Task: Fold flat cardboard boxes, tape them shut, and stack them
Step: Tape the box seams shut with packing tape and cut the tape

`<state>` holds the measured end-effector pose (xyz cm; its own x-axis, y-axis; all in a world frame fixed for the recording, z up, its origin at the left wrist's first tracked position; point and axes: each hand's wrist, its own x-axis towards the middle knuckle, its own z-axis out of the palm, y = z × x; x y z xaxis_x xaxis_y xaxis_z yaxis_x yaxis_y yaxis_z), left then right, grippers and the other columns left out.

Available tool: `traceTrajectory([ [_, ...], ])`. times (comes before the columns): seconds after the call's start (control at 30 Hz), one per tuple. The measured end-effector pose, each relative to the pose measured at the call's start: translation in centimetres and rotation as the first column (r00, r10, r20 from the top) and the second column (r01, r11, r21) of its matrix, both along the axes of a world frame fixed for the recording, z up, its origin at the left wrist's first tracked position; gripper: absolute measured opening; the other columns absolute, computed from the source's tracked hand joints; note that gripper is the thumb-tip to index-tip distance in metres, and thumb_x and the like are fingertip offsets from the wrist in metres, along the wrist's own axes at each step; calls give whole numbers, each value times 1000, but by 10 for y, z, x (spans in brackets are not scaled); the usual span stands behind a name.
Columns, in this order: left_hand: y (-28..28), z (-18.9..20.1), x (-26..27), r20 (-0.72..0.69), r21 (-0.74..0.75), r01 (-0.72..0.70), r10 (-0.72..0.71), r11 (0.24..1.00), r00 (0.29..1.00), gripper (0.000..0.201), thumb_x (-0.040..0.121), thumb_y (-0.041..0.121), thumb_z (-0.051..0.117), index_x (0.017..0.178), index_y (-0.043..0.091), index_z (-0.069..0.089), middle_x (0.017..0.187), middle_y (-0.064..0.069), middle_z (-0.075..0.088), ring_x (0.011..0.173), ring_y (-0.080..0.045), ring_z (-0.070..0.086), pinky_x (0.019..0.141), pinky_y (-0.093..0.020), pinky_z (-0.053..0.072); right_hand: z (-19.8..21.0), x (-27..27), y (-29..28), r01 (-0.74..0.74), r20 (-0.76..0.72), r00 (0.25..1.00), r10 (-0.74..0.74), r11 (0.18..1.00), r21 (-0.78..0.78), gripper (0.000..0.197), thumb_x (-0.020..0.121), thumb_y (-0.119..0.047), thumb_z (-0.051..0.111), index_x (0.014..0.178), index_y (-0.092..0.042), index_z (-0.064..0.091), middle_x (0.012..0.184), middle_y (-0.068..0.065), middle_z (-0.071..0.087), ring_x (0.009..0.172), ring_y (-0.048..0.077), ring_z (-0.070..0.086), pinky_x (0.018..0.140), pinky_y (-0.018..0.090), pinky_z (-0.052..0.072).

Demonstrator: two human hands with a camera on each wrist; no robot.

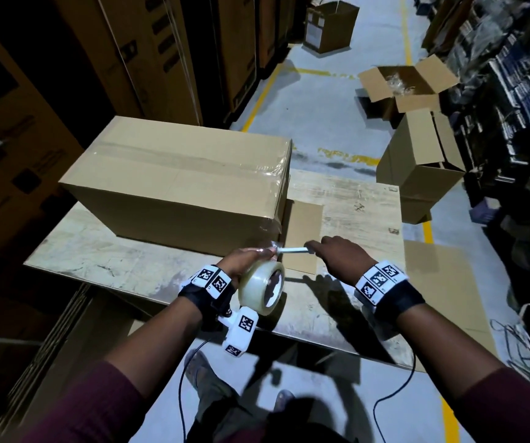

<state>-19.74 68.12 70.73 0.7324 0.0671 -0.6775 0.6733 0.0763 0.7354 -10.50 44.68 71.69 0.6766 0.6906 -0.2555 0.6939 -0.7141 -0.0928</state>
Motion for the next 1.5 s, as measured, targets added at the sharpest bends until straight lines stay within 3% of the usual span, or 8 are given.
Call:
traceTrajectory([
  [0.2, -22, -14, -5, -23, -45, -18, 17, 999, 1000, 29, 85, 32, 77, 106, 12, 75, 105, -16, 75, 90, -28, 72, 78, -36, 58, -47, -2, -44, 217, -118, 967, -227, 972, -89, 27, 102, -22, 51, 128, -14, 48, 94, 4, 49, 82, 26, 48, 67, 31, 36],
  [0.43, -79, -51, 1, 44, -67, 110, -107, 992, 993, 25, 91, -6, 59, 113, -1, 71, 115, -3, 71, 107, -16, 63, 90, -21, 48, -129, -22, -117, 772, -143, 615, -776, 629, -94, 48, 97, -14, 53, 143, -7, 38, 126, 26, 48, 114, 43, 51, 84, 43, 46],
  [0.6, -113, -53, 9, 51, -71, 235, -231, 970, 972, 33, 90, -9, 58, 121, -1, 67, 119, -1, 67, 105, -13, 61, 71, -11, 48, -133, -23, -122, 741, -286, 579, -764, 639, -207, 46, 96, -37, 57, 130, -8, 50, 128, 21, 46, 115, 41, 50, 91, 42, 46],
  [0.77, -131, -51, 14, 58, -125, 259, -253, 958, 966, 31, 87, -11, 62, 113, 5, 69, 107, -6, 70, 93, -17, 65, 73, -20, 53, -60, -21, -102, 878, -839, 424, -343, 384, 286, 56, 88, -65, 63, 117, -17, 68, 127, 1, 66, 111, 20, 65, 96, 39, 53],
  [1.0, -136, -53, 21, 82, -138, 343, -334, 929, 939, 40, 71, 6, 79, 108, 22, 73, 119, -17, 70, 105, -29, 66, 103, -47, 47, -42, -21, -81, 843, -794, 529, -298, 292, 452, 10, 85, -17, 82, 83, -8, 77, 71, -3, 71, 62, 6, 63, 58, 21, 48],
  [1.2, -132, -72, 26, 35, -39, 258, -256, 965, 966, 45, 77, 28, 83, 120, 29, 68, 121, -5, 69, 105, -21, 69, 91, -32, 56, -48, -26, -80, 732, -651, 680, -337, 267, 627, 6, 86, -17, 79, 81, -19, 78, 81, -6, 76, 76, 2, 68, 71, 14, 50],
  [1.37, -139, -99, 36, 14, 125, 141, -144, 982, 990, 42, 83, 43, 77, 95, 4, 73, 101, -20, 74, 82, -27, 68, 87, -41, 55, -93, 9, -79, 808, -691, 581, -430, 208, 550, 8, 88, -13, 77, 82, -9, 74, 79, 4, 72, 70, 11, 63, 62, 23, 49],
  [1.5, -146, -114, 51, -64, 100, 215, -209, 972, 976, 41, 89, 32, 74, 121, 14, 56, 120, -14, 65, 104, -28, 65, 93, -37, 51, -147, 35, -81, 834, -661, 552, -509, 356, 422, 13, 84, -8, 76, 74, -14, 72, 72, -5, 70, 71, 11, 64, 79, 28, 51],
])
